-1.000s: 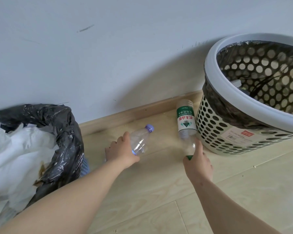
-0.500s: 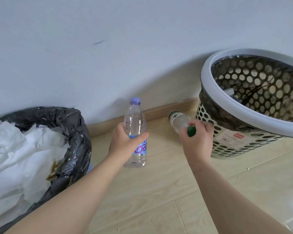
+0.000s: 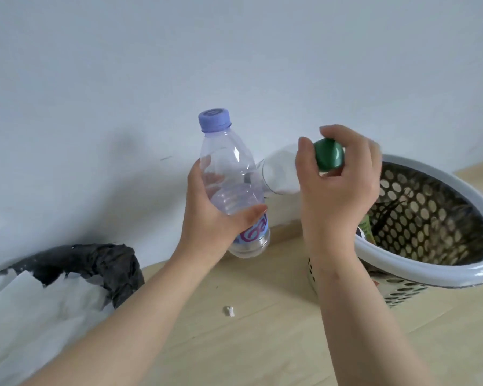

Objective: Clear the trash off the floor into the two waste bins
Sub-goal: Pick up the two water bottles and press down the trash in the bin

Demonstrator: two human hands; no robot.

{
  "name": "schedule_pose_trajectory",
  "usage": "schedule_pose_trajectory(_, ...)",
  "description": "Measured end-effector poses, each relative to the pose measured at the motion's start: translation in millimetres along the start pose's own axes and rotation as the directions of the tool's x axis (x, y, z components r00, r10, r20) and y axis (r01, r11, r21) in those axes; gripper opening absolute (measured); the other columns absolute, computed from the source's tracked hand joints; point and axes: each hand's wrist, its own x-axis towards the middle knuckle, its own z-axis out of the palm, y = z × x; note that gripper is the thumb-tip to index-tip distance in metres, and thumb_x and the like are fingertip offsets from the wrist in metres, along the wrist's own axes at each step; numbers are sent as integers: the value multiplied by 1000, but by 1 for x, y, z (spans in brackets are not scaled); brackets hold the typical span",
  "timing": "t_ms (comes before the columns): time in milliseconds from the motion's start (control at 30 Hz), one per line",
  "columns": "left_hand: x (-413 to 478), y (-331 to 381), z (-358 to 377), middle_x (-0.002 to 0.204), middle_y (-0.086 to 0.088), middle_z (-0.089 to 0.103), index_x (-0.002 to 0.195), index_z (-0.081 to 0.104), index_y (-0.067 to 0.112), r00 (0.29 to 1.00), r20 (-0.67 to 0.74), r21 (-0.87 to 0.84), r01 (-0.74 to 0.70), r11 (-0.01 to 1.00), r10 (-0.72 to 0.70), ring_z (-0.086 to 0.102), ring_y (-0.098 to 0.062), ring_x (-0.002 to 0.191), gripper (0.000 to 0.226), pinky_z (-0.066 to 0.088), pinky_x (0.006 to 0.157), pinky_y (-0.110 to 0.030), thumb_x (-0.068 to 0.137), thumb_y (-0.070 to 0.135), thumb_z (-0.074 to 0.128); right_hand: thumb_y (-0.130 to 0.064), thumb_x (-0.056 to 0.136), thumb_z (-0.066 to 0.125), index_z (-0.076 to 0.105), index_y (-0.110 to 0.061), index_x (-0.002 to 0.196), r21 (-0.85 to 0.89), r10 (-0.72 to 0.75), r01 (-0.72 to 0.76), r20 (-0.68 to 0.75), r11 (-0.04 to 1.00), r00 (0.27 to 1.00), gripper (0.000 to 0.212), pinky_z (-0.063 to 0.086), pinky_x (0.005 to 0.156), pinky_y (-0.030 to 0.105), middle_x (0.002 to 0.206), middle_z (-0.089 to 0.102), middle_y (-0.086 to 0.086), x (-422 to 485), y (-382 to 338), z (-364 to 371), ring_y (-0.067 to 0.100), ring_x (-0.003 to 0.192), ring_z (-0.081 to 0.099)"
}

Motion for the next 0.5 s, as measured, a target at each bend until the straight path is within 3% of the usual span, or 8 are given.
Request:
schedule_pose_trajectory(100, 13, 27, 11, 111, 13, 45, 119, 28, 40, 997, -24, -16, -78, 997, 77, 52, -1, 106, 86, 46, 87, -18, 57, 25, 87, -20, 79, 65, 65, -2, 95, 32, -21, 26, -168, 999, 986, 24, 34, 72, -1, 92, 55, 3, 22, -11, -11, -6, 82, 46)
schedule_pose_trajectory(167, 22, 46, 22, 113, 12, 46, 115, 29, 43, 992, -45, -69, -121, 990, 118, 51, 5, 107, 78, 46, 87, -15, 56, 36, 79, -18, 80, 65, 64, 0, 96, 40, -27, 38, -244, 998, 969, 24, 34, 71, -1, 94, 53, 3, 35, -13, -18, 0, 82, 49)
schedule_pose_trajectory(267, 32, 65, 45, 108, 19, 46, 103, 34, 48, 991, -12, -190, -133, 973, 133, 51, 16, 94, 64, 48, 79, -7, 56, 33, 76, -19, 81, 66, 65, -1, 97, 15, -36, 43, -306, 999, 951, 24, 40, 70, 7, 96, 54, 5, 49, -5, -27, -2, 84, 49)
schedule_pose_trajectory(400, 31, 67, 89, 106, 20, 44, 109, 35, 38, 993, 87, -271, -53, 961, 79, 49, 8, 97, 69, 48, 83, -15, 66, 13, 83, -18, 80, 67, 66, -3, 98, -67, -5, -17, -311, 998, 950, 24, 50, 71, 28, 98, 60, 14, 56, 16, -45, 20, 87, 59)
schedule_pose_trajectory(500, 23, 62, 123, 107, 21, 45, 104, 36, 41, 981, 181, -262, -17, 965, 67, 50, 6, 102, 70, 48, 86, -20, 56, 22, 83, -19, 78, 67, 67, -6, 99, -156, 5, -46, -259, 987, 966, 25, 50, 74, 32, 100, 61, 13, 61, 33, -63, 29, 90, 60)
